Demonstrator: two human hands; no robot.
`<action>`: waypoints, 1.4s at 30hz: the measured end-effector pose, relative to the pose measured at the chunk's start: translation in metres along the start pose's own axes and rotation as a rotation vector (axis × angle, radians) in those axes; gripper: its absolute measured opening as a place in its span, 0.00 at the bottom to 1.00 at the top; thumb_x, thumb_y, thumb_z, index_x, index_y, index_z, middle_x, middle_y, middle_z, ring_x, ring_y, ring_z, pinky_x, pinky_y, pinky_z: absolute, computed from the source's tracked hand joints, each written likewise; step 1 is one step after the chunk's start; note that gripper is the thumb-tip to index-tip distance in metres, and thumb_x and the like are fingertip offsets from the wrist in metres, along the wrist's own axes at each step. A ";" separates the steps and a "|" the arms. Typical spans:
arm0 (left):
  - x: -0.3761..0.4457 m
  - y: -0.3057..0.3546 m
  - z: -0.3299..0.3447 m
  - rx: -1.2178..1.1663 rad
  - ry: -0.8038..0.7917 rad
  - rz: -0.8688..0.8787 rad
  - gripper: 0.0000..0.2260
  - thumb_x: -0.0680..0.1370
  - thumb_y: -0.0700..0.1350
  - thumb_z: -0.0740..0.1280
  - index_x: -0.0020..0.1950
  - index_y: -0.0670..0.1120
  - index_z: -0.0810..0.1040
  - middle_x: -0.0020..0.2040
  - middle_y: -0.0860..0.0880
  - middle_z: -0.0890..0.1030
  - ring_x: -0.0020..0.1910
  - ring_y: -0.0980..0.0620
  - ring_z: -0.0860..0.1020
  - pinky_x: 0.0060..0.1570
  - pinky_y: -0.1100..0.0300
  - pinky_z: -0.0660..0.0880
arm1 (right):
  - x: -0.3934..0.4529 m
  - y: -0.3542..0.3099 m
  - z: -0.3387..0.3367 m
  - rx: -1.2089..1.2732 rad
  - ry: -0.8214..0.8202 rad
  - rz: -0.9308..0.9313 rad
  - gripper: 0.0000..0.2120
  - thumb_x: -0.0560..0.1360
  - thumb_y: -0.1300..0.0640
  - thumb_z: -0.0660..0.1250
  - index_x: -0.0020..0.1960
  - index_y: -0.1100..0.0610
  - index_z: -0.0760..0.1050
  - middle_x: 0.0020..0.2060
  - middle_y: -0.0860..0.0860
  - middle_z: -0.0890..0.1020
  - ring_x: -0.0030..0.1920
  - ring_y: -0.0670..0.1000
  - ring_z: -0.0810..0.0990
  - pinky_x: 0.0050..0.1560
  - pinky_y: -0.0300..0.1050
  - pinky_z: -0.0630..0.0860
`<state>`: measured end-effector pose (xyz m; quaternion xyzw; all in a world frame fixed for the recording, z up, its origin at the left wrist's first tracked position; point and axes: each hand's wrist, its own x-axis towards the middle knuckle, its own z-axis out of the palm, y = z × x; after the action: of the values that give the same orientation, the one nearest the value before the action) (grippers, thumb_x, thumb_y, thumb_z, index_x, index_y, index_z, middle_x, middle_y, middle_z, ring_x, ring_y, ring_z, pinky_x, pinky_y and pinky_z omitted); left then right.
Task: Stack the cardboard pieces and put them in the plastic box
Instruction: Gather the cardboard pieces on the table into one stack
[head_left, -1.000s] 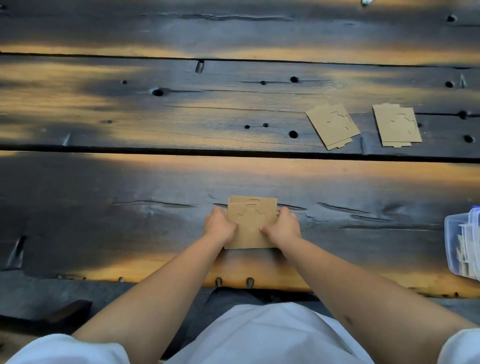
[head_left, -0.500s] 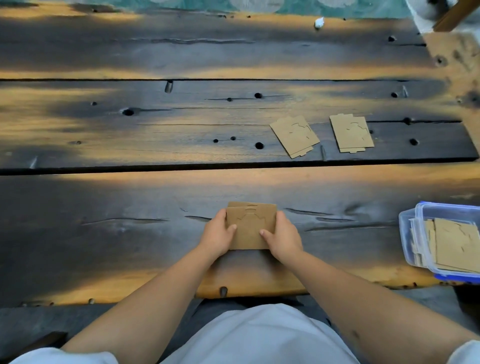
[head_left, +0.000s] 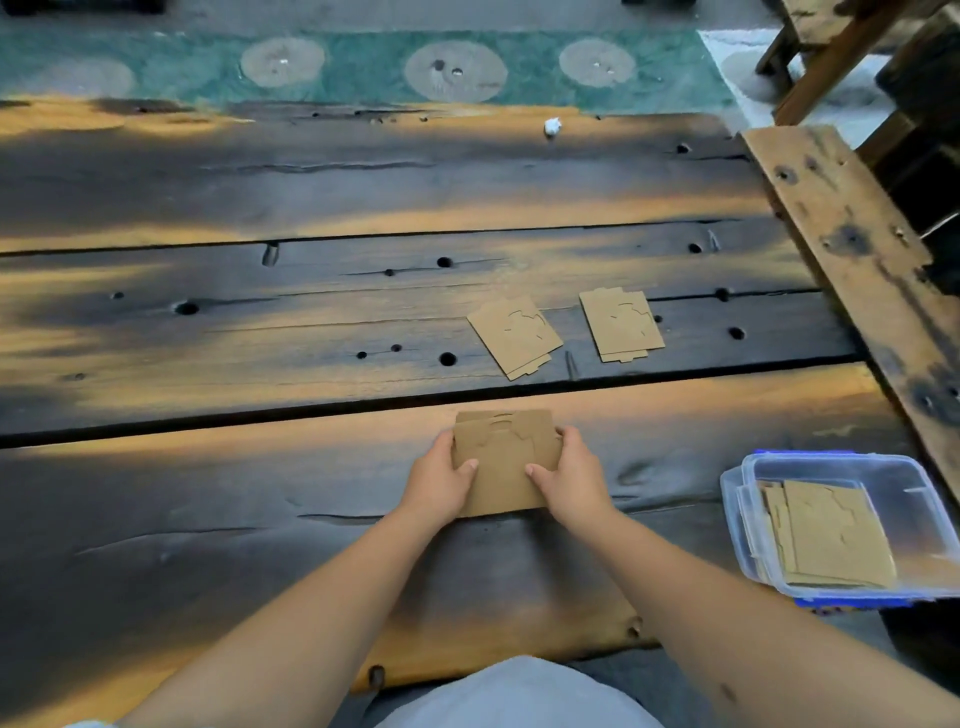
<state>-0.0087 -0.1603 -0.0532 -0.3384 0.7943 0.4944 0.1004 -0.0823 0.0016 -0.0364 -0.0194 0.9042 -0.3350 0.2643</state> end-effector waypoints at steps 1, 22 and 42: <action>0.006 0.007 0.003 -0.012 0.006 0.001 0.18 0.77 0.45 0.66 0.67 0.50 0.71 0.61 0.48 0.80 0.54 0.49 0.77 0.50 0.62 0.69 | 0.009 -0.001 -0.007 0.014 0.004 0.005 0.28 0.72 0.56 0.73 0.69 0.56 0.65 0.59 0.56 0.79 0.59 0.58 0.77 0.57 0.49 0.73; 0.158 0.085 0.018 -0.019 0.070 -0.148 0.19 0.76 0.46 0.67 0.67 0.48 0.73 0.63 0.44 0.78 0.60 0.45 0.76 0.61 0.51 0.73 | 0.189 -0.042 -0.047 -0.109 -0.056 0.021 0.29 0.71 0.54 0.74 0.68 0.57 0.68 0.62 0.56 0.78 0.63 0.57 0.75 0.59 0.47 0.70; 0.251 0.095 0.012 0.444 -0.052 0.067 0.27 0.71 0.47 0.74 0.65 0.40 0.68 0.73 0.42 0.61 0.70 0.42 0.67 0.66 0.54 0.65 | 0.246 -0.049 -0.018 -0.123 0.019 0.165 0.30 0.69 0.50 0.76 0.65 0.61 0.69 0.62 0.59 0.72 0.62 0.58 0.73 0.60 0.48 0.69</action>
<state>-0.2598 -0.2335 -0.1151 -0.2686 0.8915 0.3193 0.1766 -0.3097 -0.0780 -0.1091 0.0424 0.9241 -0.2559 0.2807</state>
